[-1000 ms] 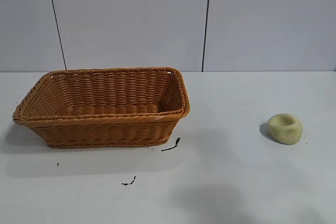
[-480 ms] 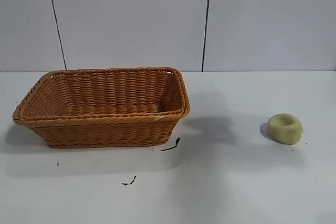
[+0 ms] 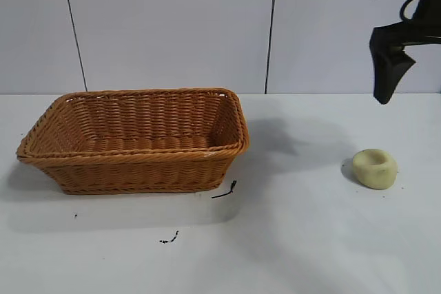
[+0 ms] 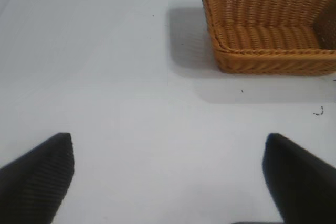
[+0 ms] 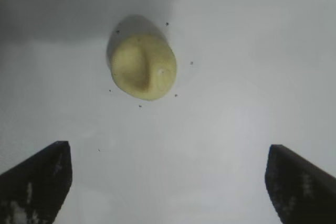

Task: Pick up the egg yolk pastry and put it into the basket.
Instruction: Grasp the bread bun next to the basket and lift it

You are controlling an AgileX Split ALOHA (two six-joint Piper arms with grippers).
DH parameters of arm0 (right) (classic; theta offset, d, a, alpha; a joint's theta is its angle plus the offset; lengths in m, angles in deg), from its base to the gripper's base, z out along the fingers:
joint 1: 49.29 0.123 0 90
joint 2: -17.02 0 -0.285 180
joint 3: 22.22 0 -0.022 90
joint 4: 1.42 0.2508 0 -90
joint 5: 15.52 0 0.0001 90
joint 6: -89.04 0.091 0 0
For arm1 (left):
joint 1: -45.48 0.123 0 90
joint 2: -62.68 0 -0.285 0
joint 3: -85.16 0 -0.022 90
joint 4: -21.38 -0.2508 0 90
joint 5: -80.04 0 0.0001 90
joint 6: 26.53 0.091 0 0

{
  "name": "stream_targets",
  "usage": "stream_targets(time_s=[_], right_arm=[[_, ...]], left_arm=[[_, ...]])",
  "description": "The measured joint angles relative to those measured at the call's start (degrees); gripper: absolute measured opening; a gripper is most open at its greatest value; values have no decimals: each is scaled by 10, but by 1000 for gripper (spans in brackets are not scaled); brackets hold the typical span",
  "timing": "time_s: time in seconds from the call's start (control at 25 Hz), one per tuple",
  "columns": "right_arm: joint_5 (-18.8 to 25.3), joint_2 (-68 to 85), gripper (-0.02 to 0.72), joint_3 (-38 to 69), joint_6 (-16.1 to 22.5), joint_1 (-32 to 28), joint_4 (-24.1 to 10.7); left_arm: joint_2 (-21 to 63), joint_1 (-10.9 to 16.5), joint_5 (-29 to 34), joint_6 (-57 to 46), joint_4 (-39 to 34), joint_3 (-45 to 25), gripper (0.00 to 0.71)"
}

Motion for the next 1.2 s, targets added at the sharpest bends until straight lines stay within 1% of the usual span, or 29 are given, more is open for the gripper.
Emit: stream_targets(time_s=[0.16,0.28,0.48,0.6,0.76,1.2], right_arm=[[-11,-32,694,-5,0,9,1],[-32,-57,694,-5,0,9,-4],[-80,-109,694,-5,0,9,-2],[-94,-140,694,-5,0,9,0],[-106,-167,694,-5,0,9,1],[-108,-191,692,-5,0,9,0]], left_arm=[[0,0,0,0,0,0,696],[0,0,0,0,0,0,696],[0,0,0,0,0,0,696],[0,0,0,0,0,0,696],[0,0,0,0,0,0,696],[0,0,0,0,0,0,696]])
